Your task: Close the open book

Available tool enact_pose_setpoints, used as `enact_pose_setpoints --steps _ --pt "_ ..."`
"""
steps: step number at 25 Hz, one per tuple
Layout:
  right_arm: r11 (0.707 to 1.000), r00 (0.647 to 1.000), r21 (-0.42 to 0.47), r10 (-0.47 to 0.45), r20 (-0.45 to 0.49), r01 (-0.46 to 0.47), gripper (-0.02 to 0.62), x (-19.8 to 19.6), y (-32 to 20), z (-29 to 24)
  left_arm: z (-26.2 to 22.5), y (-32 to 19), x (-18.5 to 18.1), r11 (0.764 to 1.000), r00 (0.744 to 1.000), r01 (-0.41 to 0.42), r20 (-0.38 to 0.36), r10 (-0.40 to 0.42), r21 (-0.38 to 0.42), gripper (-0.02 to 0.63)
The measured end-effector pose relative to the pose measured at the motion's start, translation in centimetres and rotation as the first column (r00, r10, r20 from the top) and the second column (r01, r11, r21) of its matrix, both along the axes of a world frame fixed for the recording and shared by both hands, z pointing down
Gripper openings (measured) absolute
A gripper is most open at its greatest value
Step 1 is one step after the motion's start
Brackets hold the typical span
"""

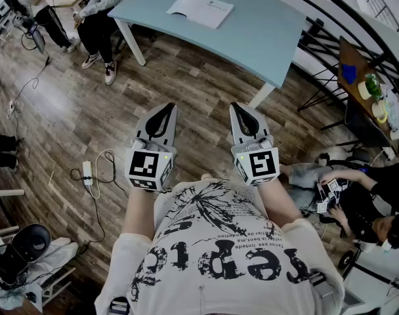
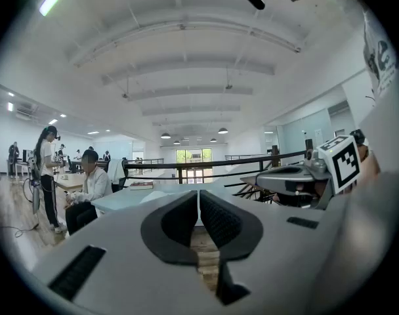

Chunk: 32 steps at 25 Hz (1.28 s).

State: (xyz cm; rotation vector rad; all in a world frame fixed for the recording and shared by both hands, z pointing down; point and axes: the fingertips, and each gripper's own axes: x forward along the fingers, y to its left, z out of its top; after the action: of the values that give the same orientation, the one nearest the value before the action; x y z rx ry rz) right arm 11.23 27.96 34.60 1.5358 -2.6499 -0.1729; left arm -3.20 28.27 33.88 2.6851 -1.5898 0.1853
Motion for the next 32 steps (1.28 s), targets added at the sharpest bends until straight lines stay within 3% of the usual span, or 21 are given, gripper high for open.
enact_pose_setpoints --steps 8,14,20,26,32 --pt "1.000 0.999 -0.005 -0.012 -0.037 0.012 0.008 1.3 -1.3 1.0 0.2 -1.1 1.8 1.000 1.000 0.010 0.009 -0.010 0.003 0.025" --pt "1.000 0.999 -0.022 0.013 0.031 -0.012 0.009 3.2 -2.6 1.5 1.0 -2.1 2.7 1.000 1.000 0.024 0.007 -0.024 -0.007 0.026" --pt "0.997 0.999 -0.068 0.031 0.022 -0.030 0.010 3.8 -4.7 3.4 3.7 -3.9 2.7 0.997 0.999 0.032 -0.002 -0.033 -0.073 0.026" --pt "0.993 0.996 -0.075 0.086 -0.004 -0.086 0.009 2.0 -10.2 4.4 4.9 -9.9 0.7 0.996 1.000 0.008 -0.005 -0.009 -0.088 0.026" --pt "0.985 0.987 -0.076 0.158 0.007 -0.157 0.009 -2.1 -19.8 4.6 4.7 -20.6 -3.5 0.994 0.998 -0.057 -0.013 0.056 -0.093 0.026"
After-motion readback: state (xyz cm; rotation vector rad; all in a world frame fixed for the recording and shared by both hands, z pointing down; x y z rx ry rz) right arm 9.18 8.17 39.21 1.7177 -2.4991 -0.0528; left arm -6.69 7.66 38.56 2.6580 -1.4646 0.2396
